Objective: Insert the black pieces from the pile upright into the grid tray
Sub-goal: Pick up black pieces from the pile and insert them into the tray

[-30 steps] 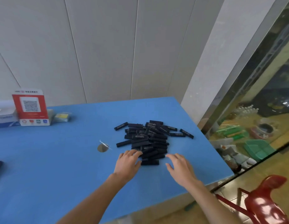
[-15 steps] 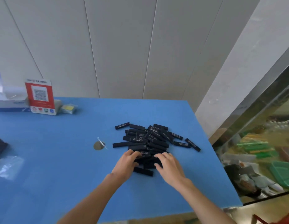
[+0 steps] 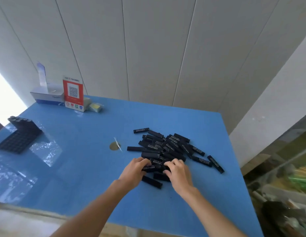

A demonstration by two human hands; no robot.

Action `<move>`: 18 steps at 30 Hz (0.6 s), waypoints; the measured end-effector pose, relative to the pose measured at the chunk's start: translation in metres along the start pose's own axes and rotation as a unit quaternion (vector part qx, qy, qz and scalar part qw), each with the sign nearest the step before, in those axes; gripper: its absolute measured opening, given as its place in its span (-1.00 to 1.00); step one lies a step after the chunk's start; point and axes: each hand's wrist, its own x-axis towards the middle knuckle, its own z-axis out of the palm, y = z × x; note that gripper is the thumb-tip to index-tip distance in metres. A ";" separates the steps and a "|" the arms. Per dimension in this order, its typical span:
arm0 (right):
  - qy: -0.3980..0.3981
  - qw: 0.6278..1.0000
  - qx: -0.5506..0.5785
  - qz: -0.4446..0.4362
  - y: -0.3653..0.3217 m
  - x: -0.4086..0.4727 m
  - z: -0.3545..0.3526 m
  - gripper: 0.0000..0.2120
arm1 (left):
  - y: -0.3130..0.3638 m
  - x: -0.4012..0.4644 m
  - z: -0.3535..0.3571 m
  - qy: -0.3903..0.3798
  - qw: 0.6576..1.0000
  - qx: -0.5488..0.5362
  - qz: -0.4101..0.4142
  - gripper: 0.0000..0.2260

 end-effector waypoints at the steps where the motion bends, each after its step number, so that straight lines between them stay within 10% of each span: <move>1: 0.002 1.000 0.006 -0.006 0.002 0.001 -0.001 -0.75 | 0.002 -0.001 -0.001 0.006 1.000 -0.003 -0.008 -0.69; 18: -0.034 0.947 0.320 0.009 -0.022 0.001 -0.048 -0.87 | 0.011 -0.056 -0.027 0.084 0.991 -0.017 -0.100 -0.70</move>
